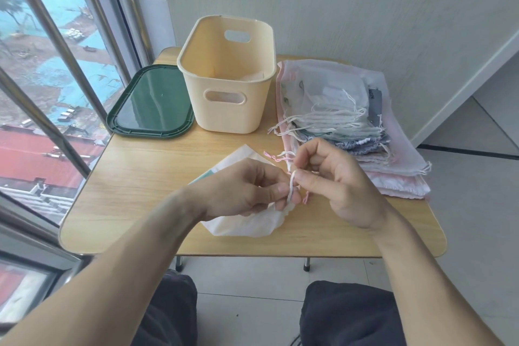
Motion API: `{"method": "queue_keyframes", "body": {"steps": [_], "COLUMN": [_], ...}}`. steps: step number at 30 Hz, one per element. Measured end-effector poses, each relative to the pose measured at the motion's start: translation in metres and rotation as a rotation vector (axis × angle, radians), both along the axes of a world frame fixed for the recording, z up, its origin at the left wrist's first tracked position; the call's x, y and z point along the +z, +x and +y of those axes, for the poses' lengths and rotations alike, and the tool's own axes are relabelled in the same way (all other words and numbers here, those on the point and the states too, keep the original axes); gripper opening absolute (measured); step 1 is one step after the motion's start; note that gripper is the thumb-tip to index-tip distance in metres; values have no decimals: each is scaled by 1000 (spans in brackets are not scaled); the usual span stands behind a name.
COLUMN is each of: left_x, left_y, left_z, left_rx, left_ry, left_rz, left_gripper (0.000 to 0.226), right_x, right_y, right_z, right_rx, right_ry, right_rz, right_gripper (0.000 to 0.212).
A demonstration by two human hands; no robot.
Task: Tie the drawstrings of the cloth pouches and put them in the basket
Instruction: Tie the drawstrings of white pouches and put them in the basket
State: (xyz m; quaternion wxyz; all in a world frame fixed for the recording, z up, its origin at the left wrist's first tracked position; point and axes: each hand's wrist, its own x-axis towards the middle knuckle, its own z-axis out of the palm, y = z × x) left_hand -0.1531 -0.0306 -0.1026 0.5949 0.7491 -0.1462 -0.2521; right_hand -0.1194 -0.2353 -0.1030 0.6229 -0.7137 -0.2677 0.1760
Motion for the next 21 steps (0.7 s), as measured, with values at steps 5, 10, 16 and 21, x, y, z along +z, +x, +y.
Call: {"method": "queue_keyframes", "body": {"steps": [5,10,16,21], "left_x": [0,-2,-3,-5], "left_y": [-2,1,3,3], "left_z": [-2,-1,2,1], "left_rx": [-74,3,89,101], "left_ry": [13,-6,-109,-98], "left_rz": [71,85,142,145], "left_gripper": [24,31,28,30], "right_x": [-6,-6,-3,-7], "right_y": [2,4,2,0], "right_z": [0,-4,-3,2], "right_rx": [-8,-44,-39,-95], "right_ry": [-24,-130,-132,-257], "right_rz": [-57,-351,-401,-473], "right_gripper": [8,9,8,6]}}
